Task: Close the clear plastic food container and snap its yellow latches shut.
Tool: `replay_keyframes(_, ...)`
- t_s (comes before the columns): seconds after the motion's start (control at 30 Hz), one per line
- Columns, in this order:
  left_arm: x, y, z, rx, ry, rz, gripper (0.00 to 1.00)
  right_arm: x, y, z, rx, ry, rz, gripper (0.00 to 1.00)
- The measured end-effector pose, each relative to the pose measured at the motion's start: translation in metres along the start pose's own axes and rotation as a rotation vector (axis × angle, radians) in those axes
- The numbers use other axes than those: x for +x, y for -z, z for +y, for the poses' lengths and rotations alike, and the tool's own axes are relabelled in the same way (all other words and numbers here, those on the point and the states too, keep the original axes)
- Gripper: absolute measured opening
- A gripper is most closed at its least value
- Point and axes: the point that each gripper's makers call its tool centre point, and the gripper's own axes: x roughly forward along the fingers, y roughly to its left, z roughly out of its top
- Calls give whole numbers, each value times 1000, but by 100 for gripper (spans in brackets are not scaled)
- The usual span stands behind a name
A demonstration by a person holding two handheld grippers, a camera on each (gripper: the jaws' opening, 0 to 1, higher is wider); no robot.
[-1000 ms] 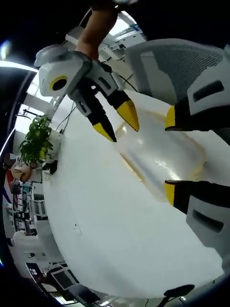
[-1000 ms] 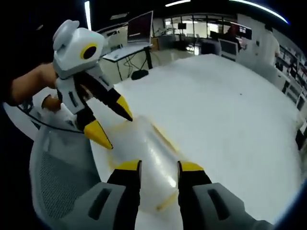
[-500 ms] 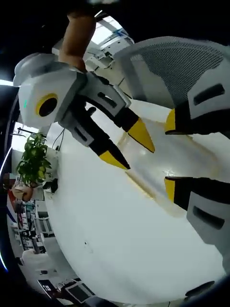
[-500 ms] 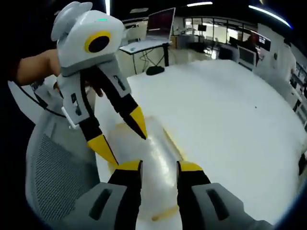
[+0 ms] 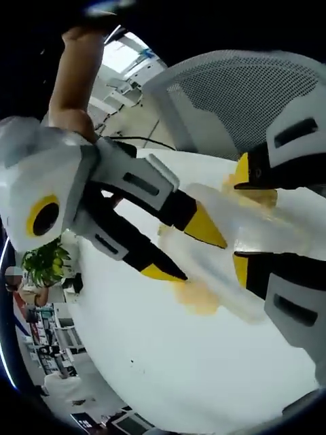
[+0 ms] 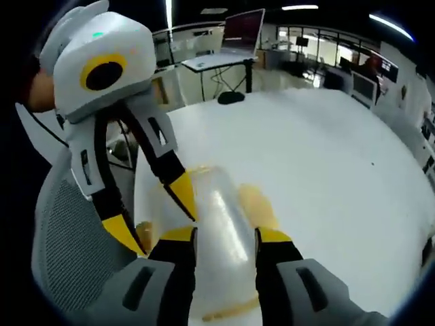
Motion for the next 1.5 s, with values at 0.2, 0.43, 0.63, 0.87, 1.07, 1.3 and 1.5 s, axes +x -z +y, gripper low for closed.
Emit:
replay_keyframes(0.2, 1, 0, -9, 47, 6, -10, 33, 3, -2, -3, -10, -28, 13, 38)
replay_keyframes(0.43, 2, 5, -10, 145, -24, -9, 33, 9, 1, -2, -27, -89, 50, 43)
replay_keyframes(0.63, 4, 7, -9, 210, -47, -21, 33, 11, 1, -4, -53, -147, 92, 42)
replay_keyframes(0.87, 7, 7, -7, 321, -78, -16, 31, 15, 3, -1, -120, -221, 168, 41)
replay_keyframes(1.07, 8, 9, -6, 392, -101, -3, 29, 18, 4, -2, -132, -265, 211, 41)
replay_keyframes(1.3, 8, 13, -7, 488, -125, 5, 29, 19, 5, 0, -151, -310, 257, 42)
replay_keyframes(1.5, 9, 14, -6, 531, -147, 4, 29, 21, 6, 0, -153, -338, 288, 42)
